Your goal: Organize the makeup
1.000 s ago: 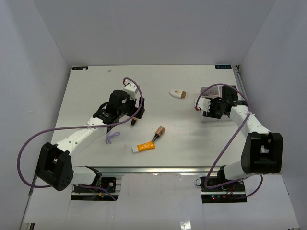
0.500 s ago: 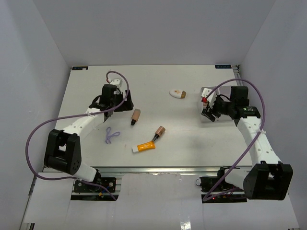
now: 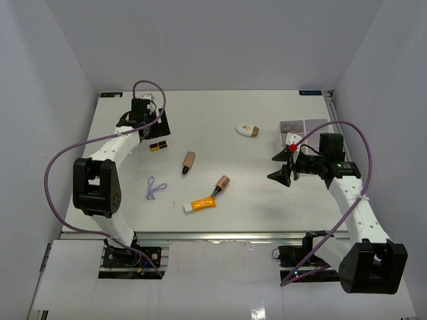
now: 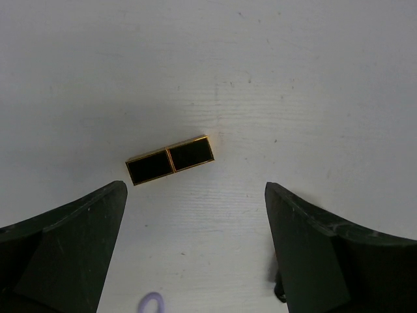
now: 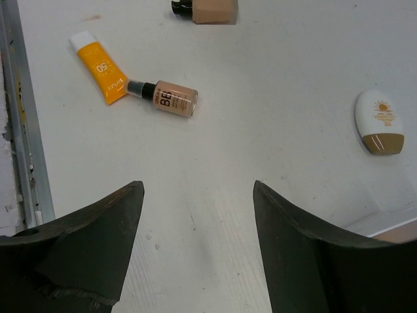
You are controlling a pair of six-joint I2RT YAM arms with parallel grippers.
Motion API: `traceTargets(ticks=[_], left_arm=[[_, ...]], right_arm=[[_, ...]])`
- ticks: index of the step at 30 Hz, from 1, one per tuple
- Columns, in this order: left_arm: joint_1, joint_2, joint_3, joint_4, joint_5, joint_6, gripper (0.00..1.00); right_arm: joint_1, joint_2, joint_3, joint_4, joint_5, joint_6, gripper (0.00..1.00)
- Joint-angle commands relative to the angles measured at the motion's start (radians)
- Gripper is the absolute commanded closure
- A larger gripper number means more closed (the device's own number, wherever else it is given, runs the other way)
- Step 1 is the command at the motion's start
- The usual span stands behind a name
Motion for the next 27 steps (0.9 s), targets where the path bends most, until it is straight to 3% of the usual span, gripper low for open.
traceTargets(ticks=[1,7,13,27], left_arm=[[-0.004,-0.034,0.004,0.026,0.164,0.490,0.02],[0.001,-0.016,-0.049,0.045,0.271,0.799,0.02],[0.028,0.083,0.003,0.025,0.365,0.833,0.02],[0.050,0.217,0.075,0.010,0.318,0.896,0.10]], right_arm=[[-0.010,-0.041,-0.003,0.010,-0.066,-0.004,0.25],[-0.010,-0.064,-0.006,0.010,-0.079,-0.009,0.25],[-0.054,-0.073,-0.013,0.010,-0.098,-0.009,0.25],[-0.065,-0.065,-0.018,0.010,-0.105,-0.024,0.26]])
